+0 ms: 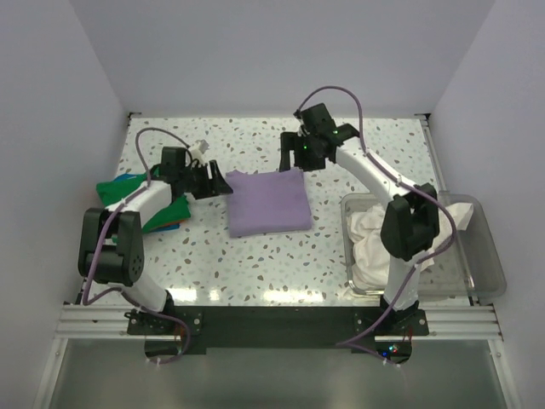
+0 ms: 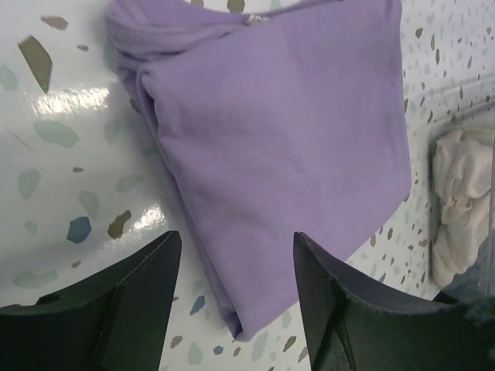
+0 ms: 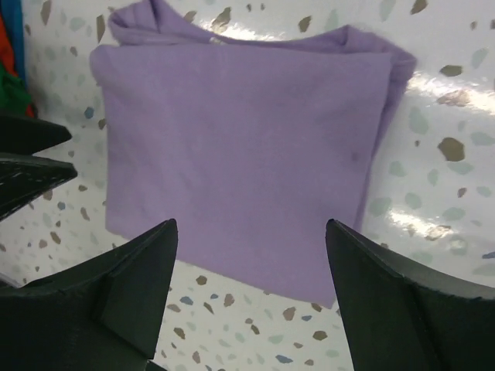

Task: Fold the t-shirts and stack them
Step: Fold the tshirt

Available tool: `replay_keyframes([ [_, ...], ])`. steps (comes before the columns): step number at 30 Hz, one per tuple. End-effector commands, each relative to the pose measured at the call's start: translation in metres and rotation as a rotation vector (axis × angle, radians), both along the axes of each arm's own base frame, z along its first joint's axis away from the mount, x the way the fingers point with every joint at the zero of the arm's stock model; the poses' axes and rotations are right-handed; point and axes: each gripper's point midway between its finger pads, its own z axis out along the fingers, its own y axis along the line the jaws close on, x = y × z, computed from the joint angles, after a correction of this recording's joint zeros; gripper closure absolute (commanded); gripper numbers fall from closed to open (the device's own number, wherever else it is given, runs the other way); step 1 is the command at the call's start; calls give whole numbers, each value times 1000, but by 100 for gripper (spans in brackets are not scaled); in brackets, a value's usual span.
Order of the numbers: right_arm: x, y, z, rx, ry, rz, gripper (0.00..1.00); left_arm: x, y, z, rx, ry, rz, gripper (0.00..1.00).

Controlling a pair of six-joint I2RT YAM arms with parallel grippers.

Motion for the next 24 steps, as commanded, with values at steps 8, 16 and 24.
replay_keyframes([
  [8, -71, 53, -29, 151, 135, 165, 21, -13, -13, 14, -127, -139, -15, 35],
  [16, -86, 61, -73, 95, 246, 180, 22, -24, -7, -1, -112, -137, 31, 37],
  [24, -83, 39, -132, -107, 329, 132, 23, -33, -5, -20, -131, -121, 76, 33],
])
